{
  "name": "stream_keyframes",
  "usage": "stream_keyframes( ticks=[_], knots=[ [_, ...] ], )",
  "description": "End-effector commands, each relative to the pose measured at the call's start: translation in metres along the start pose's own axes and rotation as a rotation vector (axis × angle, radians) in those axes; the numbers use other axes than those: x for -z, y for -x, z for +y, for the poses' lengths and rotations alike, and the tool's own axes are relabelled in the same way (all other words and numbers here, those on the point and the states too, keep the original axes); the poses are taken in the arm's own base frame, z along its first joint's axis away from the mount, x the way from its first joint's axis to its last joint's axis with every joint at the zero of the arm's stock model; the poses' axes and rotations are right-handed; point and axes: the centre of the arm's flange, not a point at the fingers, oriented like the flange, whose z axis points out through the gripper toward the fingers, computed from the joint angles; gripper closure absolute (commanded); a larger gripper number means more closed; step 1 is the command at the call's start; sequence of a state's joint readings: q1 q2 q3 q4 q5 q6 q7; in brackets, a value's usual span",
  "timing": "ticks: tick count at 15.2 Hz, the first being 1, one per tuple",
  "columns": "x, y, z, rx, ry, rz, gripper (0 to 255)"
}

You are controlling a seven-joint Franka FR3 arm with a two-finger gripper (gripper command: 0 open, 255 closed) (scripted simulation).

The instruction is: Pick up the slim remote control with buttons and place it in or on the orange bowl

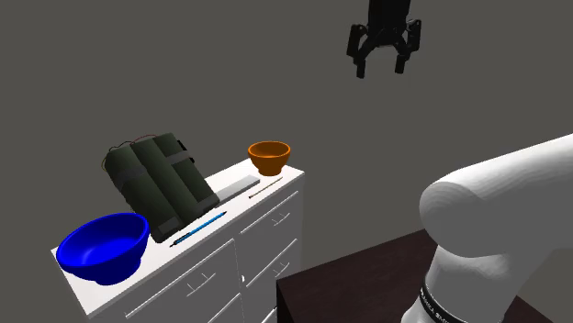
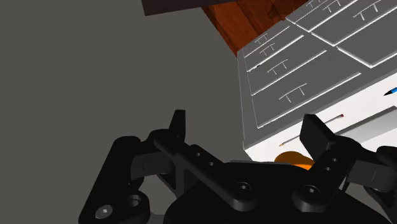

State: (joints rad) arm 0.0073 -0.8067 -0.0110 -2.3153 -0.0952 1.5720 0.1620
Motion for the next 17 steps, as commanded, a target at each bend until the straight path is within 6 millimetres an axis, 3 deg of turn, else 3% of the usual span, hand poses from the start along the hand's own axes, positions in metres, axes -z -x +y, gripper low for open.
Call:
stream_keyframes(
  ticks=[1, 17],
  knots=[
    [0.000, 0.000, 0.000, 0.000, 0.000, 0.000, 0],
    [-0.132, -0.063, -0.152, -0.260, -0.009, -0.036, 0]
  ],
)
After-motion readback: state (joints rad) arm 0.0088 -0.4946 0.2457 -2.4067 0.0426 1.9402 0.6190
